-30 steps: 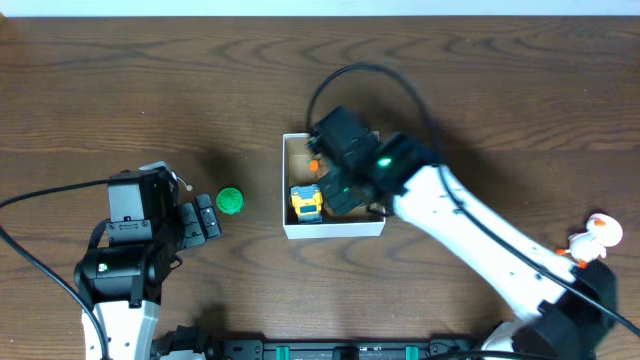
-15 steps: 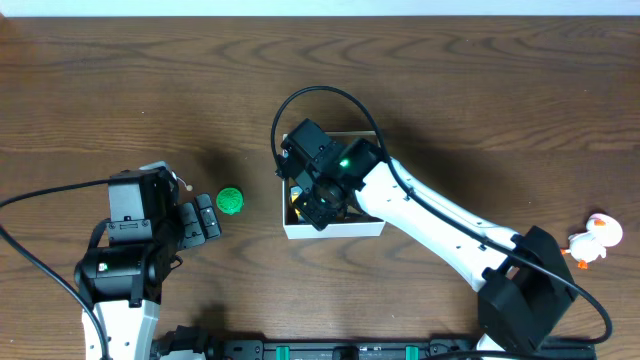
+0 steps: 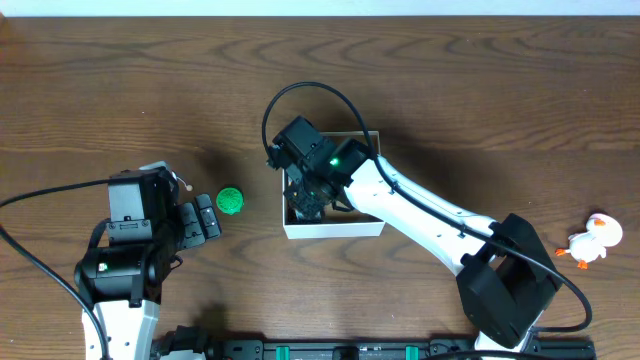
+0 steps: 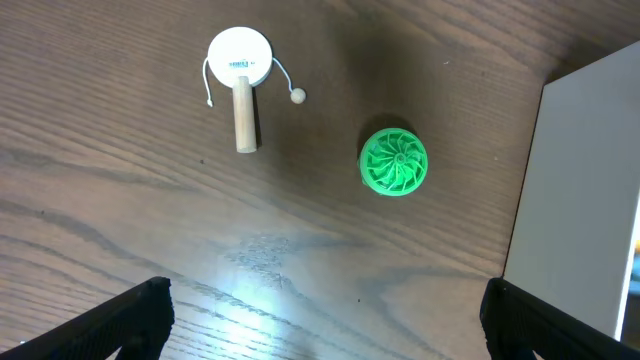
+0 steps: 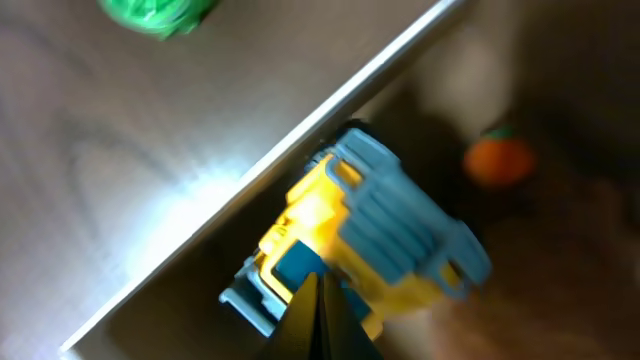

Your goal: Pack container

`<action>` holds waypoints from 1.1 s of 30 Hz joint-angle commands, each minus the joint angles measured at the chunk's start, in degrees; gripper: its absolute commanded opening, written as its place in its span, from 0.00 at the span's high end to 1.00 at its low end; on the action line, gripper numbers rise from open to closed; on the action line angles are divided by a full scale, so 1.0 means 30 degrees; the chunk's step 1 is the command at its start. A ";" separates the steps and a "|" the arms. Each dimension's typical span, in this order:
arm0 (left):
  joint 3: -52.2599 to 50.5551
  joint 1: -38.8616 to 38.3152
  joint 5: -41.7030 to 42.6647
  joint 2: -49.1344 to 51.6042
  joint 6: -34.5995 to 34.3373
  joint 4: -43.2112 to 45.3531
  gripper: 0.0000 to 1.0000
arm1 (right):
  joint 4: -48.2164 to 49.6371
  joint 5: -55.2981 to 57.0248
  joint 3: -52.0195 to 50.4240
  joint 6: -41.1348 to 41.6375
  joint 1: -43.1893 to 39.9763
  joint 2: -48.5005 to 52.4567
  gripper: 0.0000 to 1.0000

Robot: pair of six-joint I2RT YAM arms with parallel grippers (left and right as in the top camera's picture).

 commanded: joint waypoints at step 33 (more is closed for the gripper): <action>0.0299 0.0080 -0.0080 0.0109 -0.0182 -0.0168 0.02 | 0.1836 0.0313 -0.0109 0.0976 -0.0721 0.2616 0.96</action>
